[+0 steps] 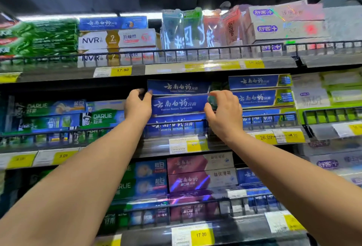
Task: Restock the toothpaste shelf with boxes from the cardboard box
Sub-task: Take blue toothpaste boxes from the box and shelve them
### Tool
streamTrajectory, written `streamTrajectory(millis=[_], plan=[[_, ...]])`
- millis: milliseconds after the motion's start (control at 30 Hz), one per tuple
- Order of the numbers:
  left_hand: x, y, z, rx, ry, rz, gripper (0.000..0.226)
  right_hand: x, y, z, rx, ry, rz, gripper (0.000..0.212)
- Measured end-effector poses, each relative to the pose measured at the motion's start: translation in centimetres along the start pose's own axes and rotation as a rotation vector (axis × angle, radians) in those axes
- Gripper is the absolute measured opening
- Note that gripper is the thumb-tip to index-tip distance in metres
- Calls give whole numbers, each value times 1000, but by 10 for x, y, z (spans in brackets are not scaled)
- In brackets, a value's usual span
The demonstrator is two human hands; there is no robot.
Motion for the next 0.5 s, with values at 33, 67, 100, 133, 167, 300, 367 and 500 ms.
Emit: streamTrajectory(millis=[33,67,100,133,167,300,367,500], plan=[[-1,-1,-1,7,-4,-1,40,3,-1,-1,9,11,19,36],[-2,-1,-1,12,-10,-7,39,7,-2,-3,20,26,34,37],[-2,-2,-2,16,-20,-15,38,10,-3,-4,33,48,48,39],[-2,-4,-2,17,-28,-24,39,14,-4,-6,45,73,63,42],[-2,-7,-1,14,-31,-40,40,19,-7,-10,58,96,80,45],[-6,-18,10,-82,-10,-170,66,38,-22,-19,31,228,102,56],[-3,-23,16,-126,-8,-153,71,44,-29,-17,-27,363,55,57],[-1,-24,16,-134,-21,-112,63,50,-33,-12,-45,456,22,59]])
Point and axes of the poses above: each hand's wrist, its own y-axis away from the middle knuckle, its own z-axis out of the palm, x = y × z, the point moved 8 cm from there along -y, towards the middle knuckle, and after that the axes turned 7 degrees about z, right-handed, at the moved point
